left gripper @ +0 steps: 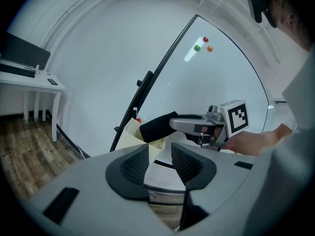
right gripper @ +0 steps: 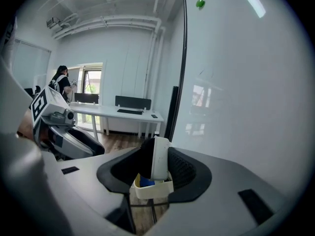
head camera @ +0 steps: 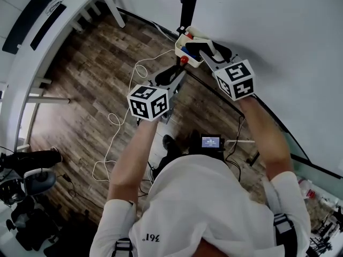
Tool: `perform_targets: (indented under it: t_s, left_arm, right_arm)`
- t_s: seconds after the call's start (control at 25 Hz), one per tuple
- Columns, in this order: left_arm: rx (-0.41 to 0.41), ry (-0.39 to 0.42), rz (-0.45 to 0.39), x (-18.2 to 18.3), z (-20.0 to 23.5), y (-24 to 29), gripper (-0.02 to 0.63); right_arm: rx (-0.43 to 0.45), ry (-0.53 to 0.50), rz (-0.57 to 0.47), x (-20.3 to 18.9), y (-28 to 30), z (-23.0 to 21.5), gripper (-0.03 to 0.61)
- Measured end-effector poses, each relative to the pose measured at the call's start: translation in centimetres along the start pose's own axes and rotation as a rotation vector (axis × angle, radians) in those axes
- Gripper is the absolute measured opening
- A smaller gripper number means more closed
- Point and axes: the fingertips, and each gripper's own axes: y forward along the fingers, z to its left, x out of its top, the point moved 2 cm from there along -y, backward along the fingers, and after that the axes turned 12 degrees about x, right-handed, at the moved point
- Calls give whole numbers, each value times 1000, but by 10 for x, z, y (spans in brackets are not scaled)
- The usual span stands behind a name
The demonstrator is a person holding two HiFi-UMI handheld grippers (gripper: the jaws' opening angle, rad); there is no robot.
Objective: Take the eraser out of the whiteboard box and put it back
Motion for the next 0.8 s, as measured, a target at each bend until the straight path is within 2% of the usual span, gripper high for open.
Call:
perform_targets:
  t_s: [0.2,0.8]
  left_arm:
    - [11,-11,37,-10,8,6,149]
    - [3,-18,45,-7,8,16,149]
  right_arm:
    - [17,3,27,-6,17,2,186]
    - [52,-44,115,-23,55,3,186]
